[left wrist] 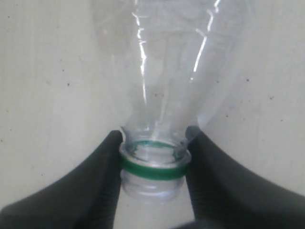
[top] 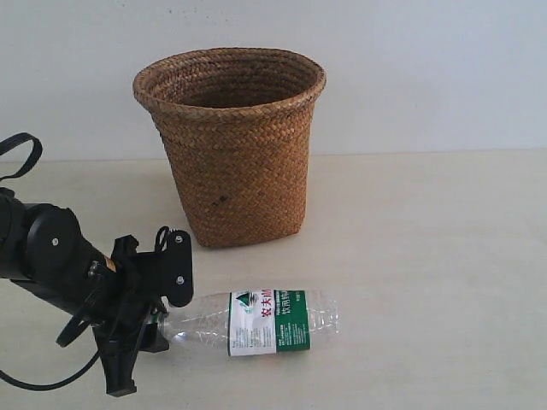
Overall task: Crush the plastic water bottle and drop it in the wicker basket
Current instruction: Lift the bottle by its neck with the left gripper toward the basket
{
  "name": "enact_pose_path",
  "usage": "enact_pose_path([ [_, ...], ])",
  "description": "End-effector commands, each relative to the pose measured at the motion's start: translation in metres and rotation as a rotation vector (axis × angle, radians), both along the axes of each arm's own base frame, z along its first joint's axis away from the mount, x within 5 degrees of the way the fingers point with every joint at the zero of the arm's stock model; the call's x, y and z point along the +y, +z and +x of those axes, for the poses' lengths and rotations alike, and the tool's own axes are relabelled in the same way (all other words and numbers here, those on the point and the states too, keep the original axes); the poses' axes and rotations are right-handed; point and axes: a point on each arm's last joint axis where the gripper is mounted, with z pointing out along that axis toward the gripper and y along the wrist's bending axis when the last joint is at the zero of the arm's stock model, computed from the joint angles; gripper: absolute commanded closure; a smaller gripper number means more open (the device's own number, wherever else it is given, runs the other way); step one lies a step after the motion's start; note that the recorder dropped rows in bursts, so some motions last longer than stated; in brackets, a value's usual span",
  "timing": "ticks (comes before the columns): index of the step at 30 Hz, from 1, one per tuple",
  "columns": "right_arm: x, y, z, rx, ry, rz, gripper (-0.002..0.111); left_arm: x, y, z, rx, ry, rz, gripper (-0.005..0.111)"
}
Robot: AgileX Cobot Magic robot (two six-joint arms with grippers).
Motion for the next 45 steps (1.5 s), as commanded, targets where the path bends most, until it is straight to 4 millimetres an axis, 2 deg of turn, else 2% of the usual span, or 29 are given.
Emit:
enact_pose_path([
  [1, -0.003, -0.001, -0.007, -0.028, -0.026, 0.003, 0.108, -0.002, 0.001, 0.001, -0.003, 0.013, -0.012, 0.103],
  [9, -0.005, -0.001, -0.014, -0.028, -0.168, 0.001, 0.108, -0.002, 0.001, 0.001, -0.013, 0.015, -0.014, 0.103],
  [17, -0.005, -0.001, -0.015, -0.028, -0.169, 0.0, 0.108, -0.002, 0.004, -0.003, 0.037, 0.052, -0.025, 0.103],
  [19, -0.005, -0.001, -0.015, -0.028, -0.169, 0.0, 0.108, -0.002, 0.015, -0.004, 0.024, 0.062, -0.042, 0.103],
  [22, -0.005, -0.001, -0.015, -0.028, -0.169, 0.0, 0.108, -0.003, 0.042, -0.01, -0.028, 0.047, -0.08, 0.103],
  [27, -0.005, -0.001, -0.015, -0.028, -0.169, 0.0, 0.108, -0.002, 0.109, -0.031, -0.178, -0.01, -0.162, 0.103],
  [30, -0.005, -0.001, -0.015, -0.028, -0.169, 0.0, 0.108, 0.004, 0.136, -0.049, -0.185, -0.024, -0.196, 0.103],
  [38, -0.005, -0.001, -0.015, -0.028, -0.171, 0.001, 0.108, 0.009, 0.165, -0.074, -0.164, 0.001, -0.324, 0.103],
  [45, -0.005, -0.001, -0.015, -0.028, -0.171, 0.001, 0.108, 0.008, 0.168, -0.075, -0.165, 0.013, -0.346, 0.103],
])
